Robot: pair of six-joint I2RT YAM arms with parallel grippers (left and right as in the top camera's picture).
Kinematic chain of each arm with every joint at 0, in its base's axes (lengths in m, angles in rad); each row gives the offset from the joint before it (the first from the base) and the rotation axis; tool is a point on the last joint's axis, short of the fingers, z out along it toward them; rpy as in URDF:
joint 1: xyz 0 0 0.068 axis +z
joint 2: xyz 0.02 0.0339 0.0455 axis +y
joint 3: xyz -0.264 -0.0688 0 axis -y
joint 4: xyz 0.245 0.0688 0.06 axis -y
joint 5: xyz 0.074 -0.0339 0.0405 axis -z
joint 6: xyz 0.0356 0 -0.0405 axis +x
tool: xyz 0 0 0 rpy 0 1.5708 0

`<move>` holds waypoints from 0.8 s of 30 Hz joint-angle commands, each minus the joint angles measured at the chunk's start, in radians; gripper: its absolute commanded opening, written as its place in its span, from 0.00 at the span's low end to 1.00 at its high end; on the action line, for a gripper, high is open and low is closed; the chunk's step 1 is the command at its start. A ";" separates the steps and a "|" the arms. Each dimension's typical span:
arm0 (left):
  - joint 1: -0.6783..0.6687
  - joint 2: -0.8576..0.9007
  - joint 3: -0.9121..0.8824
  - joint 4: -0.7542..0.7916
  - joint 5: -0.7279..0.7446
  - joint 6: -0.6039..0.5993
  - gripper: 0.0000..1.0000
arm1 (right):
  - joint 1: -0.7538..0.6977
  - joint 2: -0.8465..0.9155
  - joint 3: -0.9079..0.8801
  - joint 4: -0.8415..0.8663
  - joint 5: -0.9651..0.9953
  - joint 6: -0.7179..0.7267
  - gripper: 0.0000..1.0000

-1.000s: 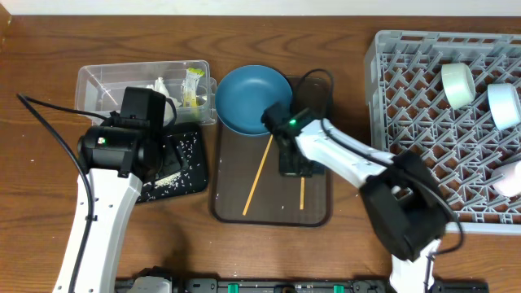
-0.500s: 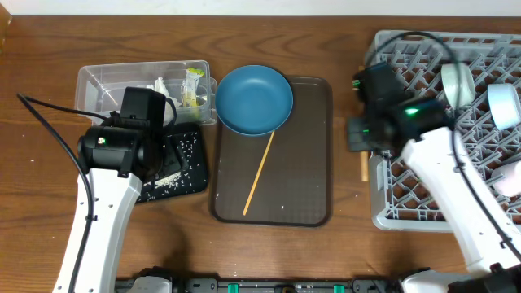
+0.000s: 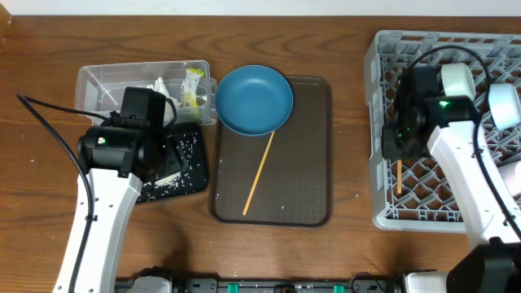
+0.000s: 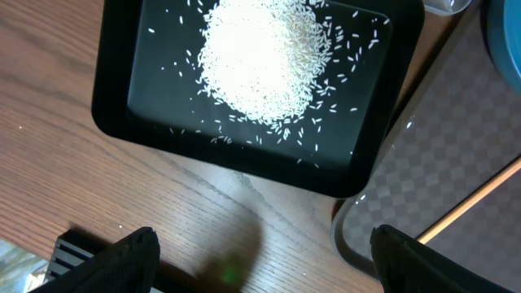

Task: Sort waste into correct bins and load items into the dishwasher rack
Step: 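Grasp the chopstick and place it upright in the rack, then reach the right gripper to the second chopstick and grasp it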

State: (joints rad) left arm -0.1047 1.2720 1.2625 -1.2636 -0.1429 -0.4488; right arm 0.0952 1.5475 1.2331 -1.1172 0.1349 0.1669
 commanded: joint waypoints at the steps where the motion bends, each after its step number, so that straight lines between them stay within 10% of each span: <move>1: 0.005 0.002 0.000 -0.004 -0.023 -0.009 0.86 | -0.010 0.009 -0.069 0.041 0.011 -0.026 0.02; 8: 0.005 0.002 0.000 -0.003 -0.023 -0.010 0.86 | -0.010 0.008 -0.082 0.089 0.010 -0.026 0.14; 13: 0.005 0.002 0.000 -0.003 -0.023 -0.010 0.86 | -0.009 -0.003 -0.006 0.055 -0.013 -0.024 0.41; 24: 0.005 0.002 0.000 0.002 -0.023 -0.010 0.86 | 0.158 -0.010 0.125 0.087 -0.319 0.060 0.42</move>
State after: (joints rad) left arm -0.1047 1.2720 1.2625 -1.2625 -0.1429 -0.4488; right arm 0.1753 1.5444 1.3472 -1.0451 -0.0559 0.1761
